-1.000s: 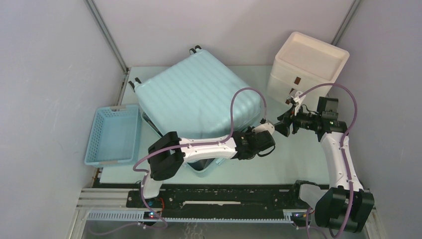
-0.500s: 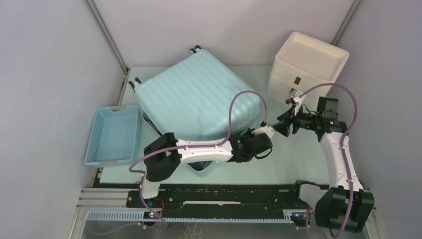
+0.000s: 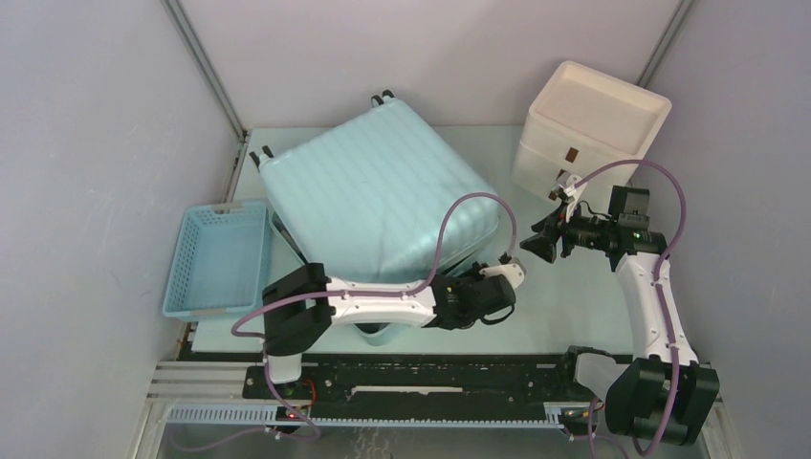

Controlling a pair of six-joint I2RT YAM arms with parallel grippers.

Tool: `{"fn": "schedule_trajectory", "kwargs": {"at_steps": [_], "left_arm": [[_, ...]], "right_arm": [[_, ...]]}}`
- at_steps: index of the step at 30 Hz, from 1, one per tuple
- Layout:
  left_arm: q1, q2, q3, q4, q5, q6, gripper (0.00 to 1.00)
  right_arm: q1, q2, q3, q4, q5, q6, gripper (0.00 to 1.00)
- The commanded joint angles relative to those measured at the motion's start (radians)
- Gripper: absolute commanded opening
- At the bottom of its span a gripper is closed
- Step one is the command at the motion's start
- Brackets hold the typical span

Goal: Open, take out, and arrange the luggage
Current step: Adjust the luggage at the center of the board.

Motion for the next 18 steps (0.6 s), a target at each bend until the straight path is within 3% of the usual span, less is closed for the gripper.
{"fn": "schedule_trajectory", "kwargs": {"at_steps": [1, 9, 18], "left_arm": [[-0.073, -0.082, -0.053, 0.007, 0.086, 0.056, 0.0], [-0.1, -0.147, -0.148, 0.037, 0.188, 0.143, 0.0], [-0.127, -0.253, -0.283, 0.057, 0.414, 0.238, 0.0]], "right_arm": [[-0.004, -0.004, 0.015, -0.003, -0.025, -0.012, 0.66], [-0.004, -0.005, 0.014, -0.012, -0.028, -0.028, 0.66], [-0.006, -0.005, 0.014, -0.014, -0.031, -0.031, 0.66]]}}
